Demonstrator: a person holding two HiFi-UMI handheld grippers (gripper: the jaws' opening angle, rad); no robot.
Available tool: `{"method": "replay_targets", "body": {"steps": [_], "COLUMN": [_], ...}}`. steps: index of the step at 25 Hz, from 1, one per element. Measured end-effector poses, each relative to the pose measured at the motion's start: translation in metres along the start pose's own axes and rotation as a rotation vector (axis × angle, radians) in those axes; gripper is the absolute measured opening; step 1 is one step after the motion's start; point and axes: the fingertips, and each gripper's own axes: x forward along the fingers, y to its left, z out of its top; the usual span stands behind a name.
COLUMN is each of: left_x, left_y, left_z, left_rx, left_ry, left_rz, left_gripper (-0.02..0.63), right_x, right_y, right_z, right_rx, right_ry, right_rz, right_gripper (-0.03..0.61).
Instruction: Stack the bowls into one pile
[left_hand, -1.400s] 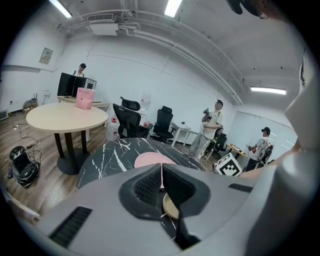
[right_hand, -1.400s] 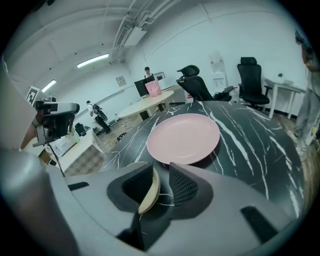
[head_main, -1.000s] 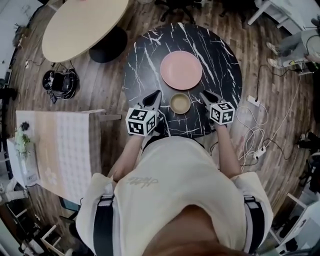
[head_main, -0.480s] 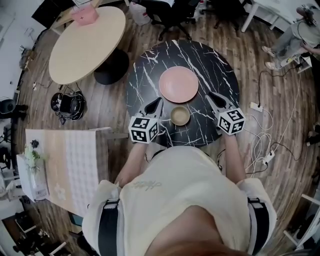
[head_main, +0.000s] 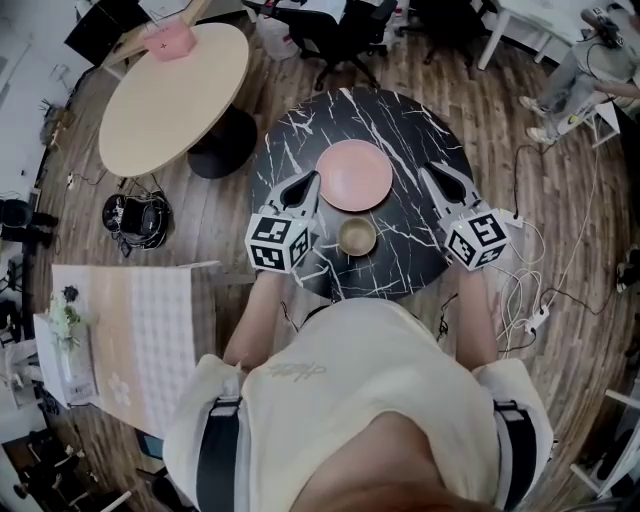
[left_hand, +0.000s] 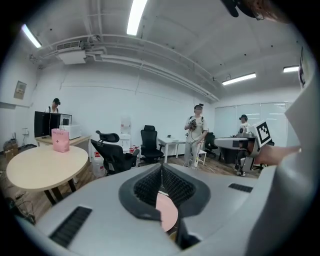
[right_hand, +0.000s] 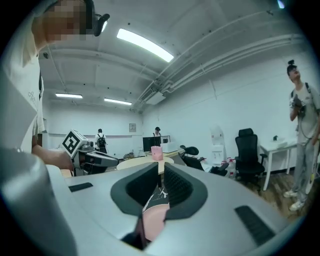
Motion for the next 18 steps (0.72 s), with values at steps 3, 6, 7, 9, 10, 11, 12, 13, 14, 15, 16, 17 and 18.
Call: {"method": "replay_targets", "body": {"steps": [3,6,7,9,10,11,12,13,14,15,16,17,18], "left_x": [0.002,0.001,0.001,0.001,0.000,0.000,0.000,0.000,0.000,0.000,0.000,0.000,0.000], "left_y": [-0.001,-0.004,-0.005,-0.006,-0.006,-0.006,-0.005,-0.005,-0.005,-0.005,-0.004,-0.004,-0.003], "left_z": [0.022,0.043,0.050,0.061,0.066,0.070,0.075,0.079,0.082,0.086,0.089,0.093,0.096], "left_rx": [0.017,0.034,0.039,0.050,0.054,0.058,0.061,0.064,0.066,0.070,0.074,0.078,0.082], "left_ry": [-0.037,-0.075,-0.087,-0.105,-0.113,-0.121,-0.130,-0.139,-0.147,-0.153,-0.160,-0.166,-0.173], "left_rz": [-0.008,-0.016,-0.020,-0.024,-0.025,-0.024,-0.024,-0.024,-0.024,-0.024,-0.023,-0.023,-0.021], "left_gripper": [0.021,0.021,0.021,0.021,0.021,0.021,0.021,0.021,0.021,0.021,0.021,0.021,0.021], "right_x": [-0.003,-0.004,-0.004,-0.005,-0.006,-0.006,-0.007,-0.007,-0.007,-0.007,-0.006,-0.006,-0.005], "right_y": [0.000,0.001,0.002,0.001,0.001,0.000,0.000,-0.001,-0.002,-0.001,-0.001,0.000,0.001], "right_z": [0.028,0.049,0.054,0.065,0.070,0.074,0.078,0.082,0.085,0.088,0.091,0.094,0.097], "right_rx": [-0.048,-0.066,-0.070,-0.079,-0.081,-0.083,-0.085,-0.089,-0.096,-0.107,-0.119,-0.128,-0.133], "right_ry": [-0.053,-0.084,-0.091,-0.104,-0.112,-0.120,-0.128,-0.134,-0.138,-0.140,-0.139,-0.137,-0.137], "right_rz": [-0.021,-0.020,-0.022,-0.029,-0.032,-0.036,-0.040,-0.045,-0.050,-0.053,-0.057,-0.060,-0.061], "right_gripper": [0.006,0.006,0.006,0.006,0.006,0.006,0.006,0.006,0.006,0.006,0.006,0.006,0.006]}}
